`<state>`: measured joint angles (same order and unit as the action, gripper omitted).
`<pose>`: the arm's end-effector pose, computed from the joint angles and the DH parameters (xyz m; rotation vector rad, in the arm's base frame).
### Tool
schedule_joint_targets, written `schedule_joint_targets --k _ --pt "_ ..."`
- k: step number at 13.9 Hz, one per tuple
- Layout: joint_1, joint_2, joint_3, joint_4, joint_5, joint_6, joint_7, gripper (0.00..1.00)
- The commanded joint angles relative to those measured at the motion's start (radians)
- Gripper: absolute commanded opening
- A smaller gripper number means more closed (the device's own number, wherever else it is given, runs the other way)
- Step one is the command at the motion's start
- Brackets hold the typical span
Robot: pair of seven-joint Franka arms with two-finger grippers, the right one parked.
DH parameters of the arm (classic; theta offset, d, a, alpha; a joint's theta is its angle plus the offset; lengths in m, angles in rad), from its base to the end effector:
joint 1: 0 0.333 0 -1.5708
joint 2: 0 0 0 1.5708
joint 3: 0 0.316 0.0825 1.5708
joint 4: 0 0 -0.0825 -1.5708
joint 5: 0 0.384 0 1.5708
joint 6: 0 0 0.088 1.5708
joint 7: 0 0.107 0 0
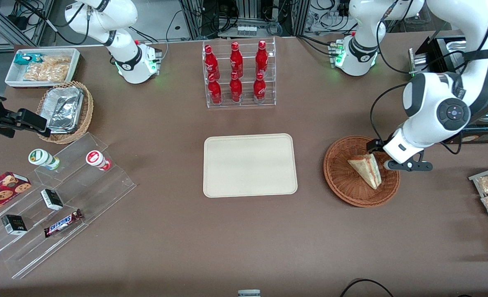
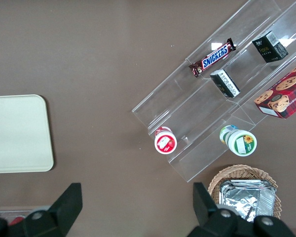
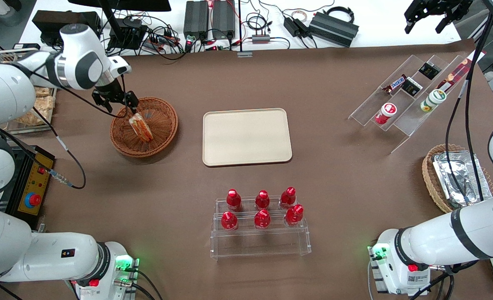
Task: Place sandwich from basket to tray
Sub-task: 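Move the left gripper down over the wrapped sandwich in the wicker basket, then close the left gripper on the wrapped sandwich and lift it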
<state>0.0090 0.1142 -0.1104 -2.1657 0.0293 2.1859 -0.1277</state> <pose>0.5381 -0.0532 0.3357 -3.1172 -0.0131 0.1425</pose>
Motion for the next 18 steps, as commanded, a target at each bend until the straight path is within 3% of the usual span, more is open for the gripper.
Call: schedule_joint_targets --k 1,6,13,14,15,17,18 --pt "-0.033 -0.041 0.001 -0.072 -0.008 0.069 -0.258 1.00" --pt "-0.040 -0.005 0.001 -0.094 -0.008 0.168 -0.672 1.00" --pt "-0.030 0.122 0.001 -0.091 -0.008 0.302 -0.714 1.00" --pt "-0.030 0.131 0.001 -0.089 -0.008 0.305 -0.717 0.93" --pt "-0.030 0.131 0.001 -0.089 -0.009 0.304 -0.722 0.71" --pt "-0.032 0.131 0.003 -0.089 -0.009 0.296 -0.725 0.13" --pt "-0.032 0.128 0.001 -0.088 -0.008 0.292 -0.708 0.07"
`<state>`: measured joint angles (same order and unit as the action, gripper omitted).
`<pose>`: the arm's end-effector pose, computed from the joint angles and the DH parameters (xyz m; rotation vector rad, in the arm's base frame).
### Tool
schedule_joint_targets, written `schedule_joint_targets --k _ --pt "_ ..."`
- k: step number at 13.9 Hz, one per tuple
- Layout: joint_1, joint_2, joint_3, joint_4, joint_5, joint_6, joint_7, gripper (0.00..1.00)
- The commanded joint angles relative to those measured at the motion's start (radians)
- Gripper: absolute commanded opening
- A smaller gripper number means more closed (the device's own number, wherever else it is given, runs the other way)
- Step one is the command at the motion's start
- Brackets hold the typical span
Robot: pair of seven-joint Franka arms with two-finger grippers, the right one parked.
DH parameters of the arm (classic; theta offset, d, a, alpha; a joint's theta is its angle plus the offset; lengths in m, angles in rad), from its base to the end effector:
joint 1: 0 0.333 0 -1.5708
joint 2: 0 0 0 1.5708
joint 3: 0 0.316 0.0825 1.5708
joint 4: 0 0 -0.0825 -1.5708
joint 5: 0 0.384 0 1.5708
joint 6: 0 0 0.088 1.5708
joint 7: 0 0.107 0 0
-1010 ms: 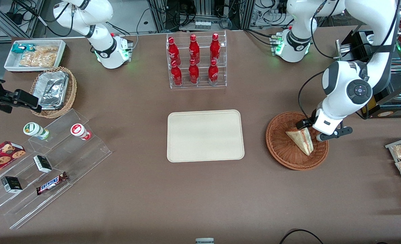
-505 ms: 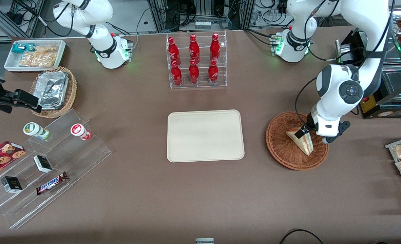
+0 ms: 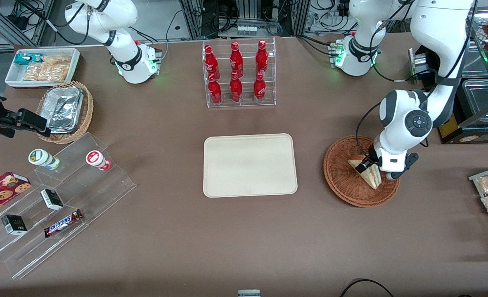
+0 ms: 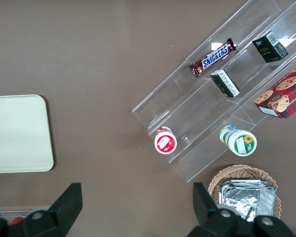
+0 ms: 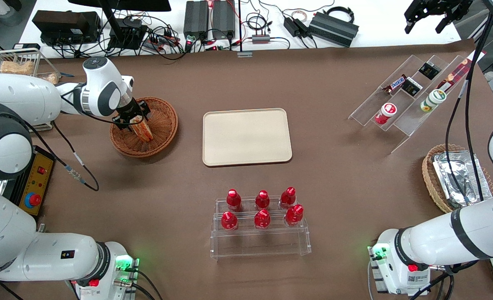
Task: Place sandwich from basket to tray
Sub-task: 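Close the left gripper on the wrapped sandwich and lift it, then carry the sandwich with the left gripper over the cream tray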
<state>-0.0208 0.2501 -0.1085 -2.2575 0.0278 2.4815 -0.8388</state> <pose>0.5328 -0.0698 0.2498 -2.9537 -1.0621 0.0412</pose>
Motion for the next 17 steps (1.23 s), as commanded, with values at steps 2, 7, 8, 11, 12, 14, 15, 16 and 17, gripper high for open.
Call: schedule_joint_targets --k 2,7,8,11,12,14,15,16,17 --pt "-0.005 -0.028 0.000 0.024 -0.003 -0.030 0.045 0.06" --pt "-0.062 -0.005 -0.007 0.283 0.006 -0.344 0.389 0.08" --pt "-0.095 0.012 -0.007 0.323 0.006 -0.378 0.385 0.12" --pt "-0.209 0.053 -0.008 0.391 0.009 -0.412 0.314 0.08" --pt "-0.259 0.066 -0.008 0.407 0.009 -0.411 0.307 0.06" --pt "-0.336 0.115 -0.008 0.473 0.009 -0.414 0.253 0.04" --pt "-0.376 0.145 -0.008 0.513 0.009 -0.420 0.235 0.04" --pt "-0.410 0.176 -0.008 0.551 0.003 -0.438 0.221 0.04" --pt "-0.442 0.210 -0.008 0.591 -0.003 -0.444 0.204 0.04"
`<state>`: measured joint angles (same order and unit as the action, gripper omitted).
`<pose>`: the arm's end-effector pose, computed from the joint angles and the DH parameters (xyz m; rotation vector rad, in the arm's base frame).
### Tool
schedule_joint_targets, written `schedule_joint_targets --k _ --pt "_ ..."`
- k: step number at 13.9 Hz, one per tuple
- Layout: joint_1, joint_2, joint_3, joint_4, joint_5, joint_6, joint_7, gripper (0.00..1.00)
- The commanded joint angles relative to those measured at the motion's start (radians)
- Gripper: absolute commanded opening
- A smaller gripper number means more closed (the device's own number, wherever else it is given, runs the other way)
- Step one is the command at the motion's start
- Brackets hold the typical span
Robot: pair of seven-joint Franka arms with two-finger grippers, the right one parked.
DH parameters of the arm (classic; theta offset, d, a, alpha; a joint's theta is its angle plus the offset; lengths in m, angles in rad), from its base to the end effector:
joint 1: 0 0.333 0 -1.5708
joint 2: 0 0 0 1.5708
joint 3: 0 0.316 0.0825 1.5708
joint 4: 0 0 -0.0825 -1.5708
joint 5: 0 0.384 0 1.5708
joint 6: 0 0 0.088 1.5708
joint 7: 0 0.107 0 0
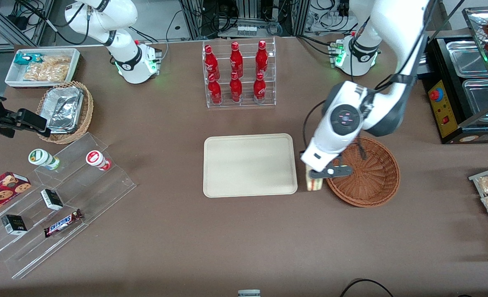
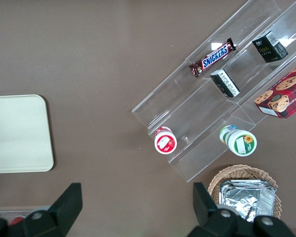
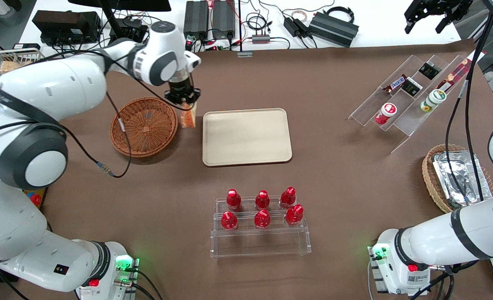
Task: Place sandwich from basket to tray
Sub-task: 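Carry the sandwich with the left gripper over the cream tray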
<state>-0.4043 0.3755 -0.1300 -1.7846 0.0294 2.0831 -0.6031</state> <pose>0.5522 -0.3180 0.3402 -3.1176 -0.0946 0.1159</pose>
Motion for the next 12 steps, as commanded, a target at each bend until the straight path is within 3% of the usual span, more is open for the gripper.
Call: schedule_joint_targets --k 1,7,12 --pt "-0.094 0.115 0.012 0.154 -0.005 -0.044 -0.056 0.04" --pt "-0.238 0.328 0.013 0.387 0.004 -0.041 -0.227 0.03" --pt "-0.281 0.390 0.013 0.421 0.003 0.000 -0.323 0.03"
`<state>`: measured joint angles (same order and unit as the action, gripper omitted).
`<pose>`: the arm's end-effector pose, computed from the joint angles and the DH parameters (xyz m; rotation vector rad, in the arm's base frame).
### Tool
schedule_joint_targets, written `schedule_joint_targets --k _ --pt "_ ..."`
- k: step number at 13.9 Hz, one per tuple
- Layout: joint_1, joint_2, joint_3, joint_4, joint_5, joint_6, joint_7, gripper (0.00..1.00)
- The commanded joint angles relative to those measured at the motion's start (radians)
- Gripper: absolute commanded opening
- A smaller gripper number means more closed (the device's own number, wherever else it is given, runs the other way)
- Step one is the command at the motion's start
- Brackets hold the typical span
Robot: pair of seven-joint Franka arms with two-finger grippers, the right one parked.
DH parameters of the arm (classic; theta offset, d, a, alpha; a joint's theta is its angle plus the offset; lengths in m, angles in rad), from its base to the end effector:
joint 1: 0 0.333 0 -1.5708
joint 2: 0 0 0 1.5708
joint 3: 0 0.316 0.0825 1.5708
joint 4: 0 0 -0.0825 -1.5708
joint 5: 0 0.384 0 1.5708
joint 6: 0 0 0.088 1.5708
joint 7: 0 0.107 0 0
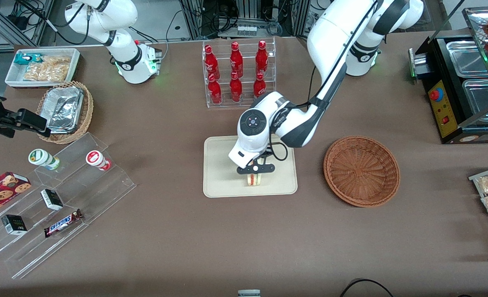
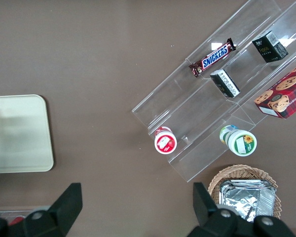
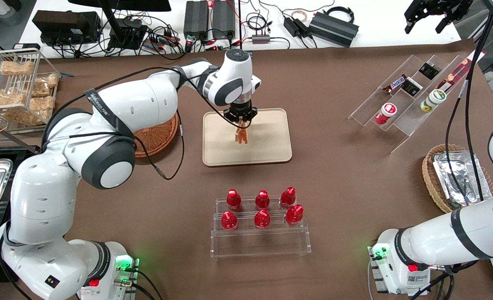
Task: Place sandwich from basket to tray
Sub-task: 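Carry the sandwich with the left gripper over the cream tray, then lower the sandwich onto the tray and open the left gripper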
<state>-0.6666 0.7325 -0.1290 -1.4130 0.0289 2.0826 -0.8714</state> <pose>0.5183 -0.5015 0.2641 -3.1352 -0.1431 0.1326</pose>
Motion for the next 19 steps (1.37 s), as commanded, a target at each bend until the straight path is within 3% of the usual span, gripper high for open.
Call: schedule_joint_targets --k 1,6,7,8,9,14,17,19 --pt "-0.030 0.042 0.012 0.049 0.005 0.017 -0.070 0.03" --pt "-0.053 0.051 0.012 0.040 0.000 0.028 -0.084 0.06" --pt "-0.051 0.059 0.012 0.040 0.000 0.028 -0.083 0.15" --pt "-0.051 0.062 0.012 0.042 -0.001 0.030 -0.078 0.45" --pt "-0.050 0.061 0.012 0.042 -0.003 0.030 -0.075 0.99" --pt "-0.045 -0.005 0.025 0.048 0.012 -0.013 -0.080 1.00" --pt "-0.050 -0.057 0.086 0.049 0.054 -0.108 -0.075 1.00" --pt "-0.018 -0.135 0.089 -0.001 0.057 -0.130 -0.065 1.00"
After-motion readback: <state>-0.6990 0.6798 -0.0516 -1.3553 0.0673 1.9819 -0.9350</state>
